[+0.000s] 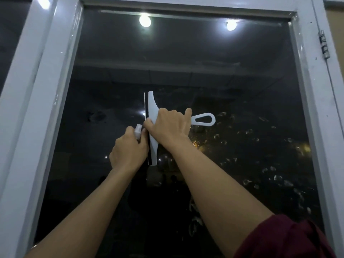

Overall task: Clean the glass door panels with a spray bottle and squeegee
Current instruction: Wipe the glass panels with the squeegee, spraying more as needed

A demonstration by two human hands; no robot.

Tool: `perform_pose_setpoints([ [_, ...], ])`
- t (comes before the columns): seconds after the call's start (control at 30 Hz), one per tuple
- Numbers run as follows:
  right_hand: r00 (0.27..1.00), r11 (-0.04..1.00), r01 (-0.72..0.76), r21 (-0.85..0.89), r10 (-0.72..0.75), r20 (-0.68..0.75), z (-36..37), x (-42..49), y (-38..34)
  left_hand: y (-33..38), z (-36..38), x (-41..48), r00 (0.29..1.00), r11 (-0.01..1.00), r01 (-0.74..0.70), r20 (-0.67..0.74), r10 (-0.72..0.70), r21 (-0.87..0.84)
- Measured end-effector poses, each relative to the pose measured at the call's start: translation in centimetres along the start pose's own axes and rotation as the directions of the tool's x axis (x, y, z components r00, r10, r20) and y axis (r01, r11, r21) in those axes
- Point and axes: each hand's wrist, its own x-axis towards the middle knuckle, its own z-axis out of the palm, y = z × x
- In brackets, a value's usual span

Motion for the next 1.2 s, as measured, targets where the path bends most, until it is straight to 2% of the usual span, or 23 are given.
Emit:
perform_pose_setpoints([
  [0.23,0.998,0.998,-0.068,0.017,0.068,0.012,0.2,-1.2,6.0,-0.2,0.5,0.1,0.998,0.996,-0.043,-0.049,0.047,0.077],
  [0.37,0.997,0.997,-0.063,0.038,0.061,0.045,-1.1,-1.9,10.7,-0.5,0.4,0.6,0.999,0.995,-0.024,-0.028,0.027,0.100],
  [0.53,0.987,0.989,-0.149,-0.011,0.149,0.067,-2.6,-2.5,14.8,-1.1,0.3,1.2,1.000,0.996,0.010,0.011,-0.011,0.088],
  [0.6,0.985,0.986,-0.164,0.012,0.164,0.047,-2.8,-2.4,14.5,-1.1,0.3,1.2,1.000,0.995,0.006,0.023,-0.008,0.097],
  [0.77,0.982,0.990,-0.125,0.070,0.134,-0.135,-2.2,-1.3,9.0,-0.8,0.1,1.2,0.999,0.994,0.019,0.044,-0.023,0.110],
  [0.97,0.994,0.999,-0.038,0.021,0.040,-0.101,0.2,1.7,0.7,-0.7,0.1,1.2,0.997,0.996,0.036,0.066,-0.041,0.081],
  [1.1,0.994,0.999,-0.037,-0.006,0.037,-0.098,0.4,2.5,0.1,-0.5,0.4,0.9,0.999,0.995,0.019,0.030,-0.022,0.099],
  [1.2,0.994,0.999,-0.052,-0.014,0.050,-0.095,0.0,2.1,2.3,-0.3,0.6,0.6,1.000,0.994,0.031,-0.003,-0.031,0.106],
])
